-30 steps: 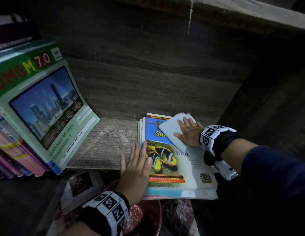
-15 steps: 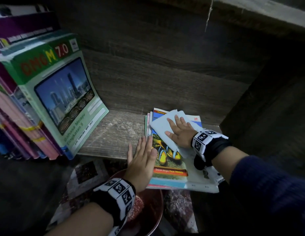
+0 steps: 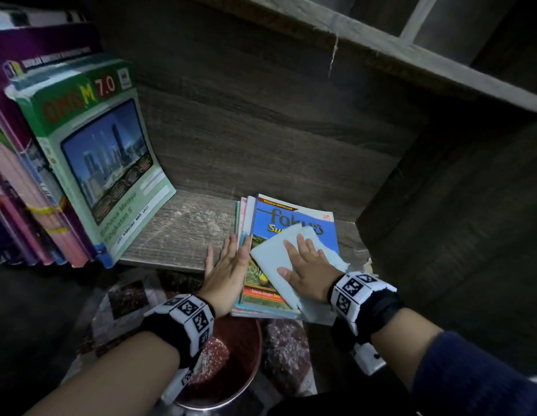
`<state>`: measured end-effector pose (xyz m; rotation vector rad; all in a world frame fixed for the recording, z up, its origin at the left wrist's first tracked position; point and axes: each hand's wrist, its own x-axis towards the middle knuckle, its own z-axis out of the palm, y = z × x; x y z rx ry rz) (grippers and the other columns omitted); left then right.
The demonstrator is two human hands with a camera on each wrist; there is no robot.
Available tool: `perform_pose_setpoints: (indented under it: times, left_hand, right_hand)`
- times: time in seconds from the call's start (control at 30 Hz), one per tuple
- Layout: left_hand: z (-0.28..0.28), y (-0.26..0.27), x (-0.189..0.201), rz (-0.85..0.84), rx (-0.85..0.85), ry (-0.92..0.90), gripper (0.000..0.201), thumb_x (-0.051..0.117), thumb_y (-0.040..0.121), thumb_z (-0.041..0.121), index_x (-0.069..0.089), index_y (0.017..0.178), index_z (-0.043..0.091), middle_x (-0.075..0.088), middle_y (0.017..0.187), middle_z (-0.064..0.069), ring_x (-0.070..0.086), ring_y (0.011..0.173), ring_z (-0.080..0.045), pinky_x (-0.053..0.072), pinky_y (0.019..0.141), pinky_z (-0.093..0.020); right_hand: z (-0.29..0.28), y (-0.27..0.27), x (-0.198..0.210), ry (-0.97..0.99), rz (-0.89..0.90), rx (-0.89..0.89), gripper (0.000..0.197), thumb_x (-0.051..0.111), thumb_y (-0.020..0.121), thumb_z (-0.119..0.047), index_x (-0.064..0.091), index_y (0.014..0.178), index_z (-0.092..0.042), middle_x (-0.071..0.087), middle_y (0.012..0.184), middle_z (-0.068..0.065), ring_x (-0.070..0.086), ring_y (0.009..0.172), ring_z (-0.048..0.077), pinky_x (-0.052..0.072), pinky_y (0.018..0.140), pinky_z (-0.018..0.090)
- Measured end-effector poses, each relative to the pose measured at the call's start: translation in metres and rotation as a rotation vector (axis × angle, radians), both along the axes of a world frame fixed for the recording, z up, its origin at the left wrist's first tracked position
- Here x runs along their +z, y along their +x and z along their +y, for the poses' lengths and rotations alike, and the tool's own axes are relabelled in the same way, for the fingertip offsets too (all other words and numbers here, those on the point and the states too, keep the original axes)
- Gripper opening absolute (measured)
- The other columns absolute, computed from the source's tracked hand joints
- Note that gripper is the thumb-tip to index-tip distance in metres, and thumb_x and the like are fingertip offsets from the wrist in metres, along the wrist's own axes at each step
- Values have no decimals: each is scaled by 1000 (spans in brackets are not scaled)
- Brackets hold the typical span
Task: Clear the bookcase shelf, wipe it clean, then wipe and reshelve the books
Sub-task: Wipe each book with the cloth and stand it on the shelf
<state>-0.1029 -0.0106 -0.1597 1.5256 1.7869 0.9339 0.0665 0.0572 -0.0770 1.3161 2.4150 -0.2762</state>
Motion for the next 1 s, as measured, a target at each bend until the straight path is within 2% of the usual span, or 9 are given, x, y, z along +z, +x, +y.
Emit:
perform_pose_setpoints:
  times: [0.13,0.23,0.47,0.53,0.6,0.67,0.73,0.8,1.0]
  left_hand:
    - [1,-1,2,-18,1,-7,117,-29,54,89,8,153,39,-7,162,7,-17,143,3,-25,113,-28]
    - [-1,0,2,67,-7,4,111,-32,57,85,2,153,40,-11,161,8,-20,143,3,-31,106,-20]
    - [-2,2,2,188,-11,7,88,-25,71,75,-6,151,42,-18,157,13,-25,139,4,-35,101,-18]
    - [-2,1,0,206,-5,17,78,-19,79,68,-5,151,41,-16,159,11,-22,142,2,-34,103,-19]
    - [-2,1,0,221,4,21,65,-12,91,63,-4,152,40,-14,160,9,-20,143,1,-34,103,-18]
    - [-4,2,1,218,14,27,54,-1,99,51,-3,152,40,-14,160,9,-20,143,0,-33,103,-18]
    - [-4,3,2,218,26,38,52,2,100,47,-3,152,41,-15,159,9,-21,143,0,-31,106,-20]
    - [-4,3,0,235,37,42,52,1,100,48,-3,152,40,-17,159,9,-22,143,0,-30,107,-22]
    - [-7,5,2,355,171,-13,69,-7,86,63,-1,151,40,-19,155,15,-27,142,-4,-32,109,-40]
  right_hand:
    - [-14,14,-2,-27,-29,47,73,14,96,-59,-11,153,-21,-23,158,10,-18,147,27,-7,118,40]
    - [-24,27,-3,-12,-32,113,100,-11,67,-75,-11,153,-23,-22,158,10,-17,147,25,-6,118,38]
    - [9,53,3,8,-125,42,134,-35,37,-87,-13,152,-21,-21,158,12,-14,147,27,-6,118,39]
    - [29,49,2,46,-141,-15,112,-21,63,-86,-12,153,-19,-16,159,14,-10,148,28,-3,119,41]
    - [50,39,0,119,-147,-67,77,7,94,-65,-9,153,-18,-10,161,13,-5,149,28,1,120,42]
    - [71,26,-3,173,-146,-98,76,4,93,-65,-7,153,-19,-6,161,11,-1,149,28,5,120,43]
    - [86,12,-4,174,-103,-98,115,-22,61,-87,-6,153,-20,-6,161,10,-1,149,29,5,118,46]
    - [96,-3,-6,124,-21,-101,129,-17,44,-89,-8,153,-20,-10,161,9,-5,148,31,0,118,49]
    - [107,-43,-13,155,66,-69,68,18,97,-60,-8,152,-30,-13,160,12,-8,147,37,0,117,55]
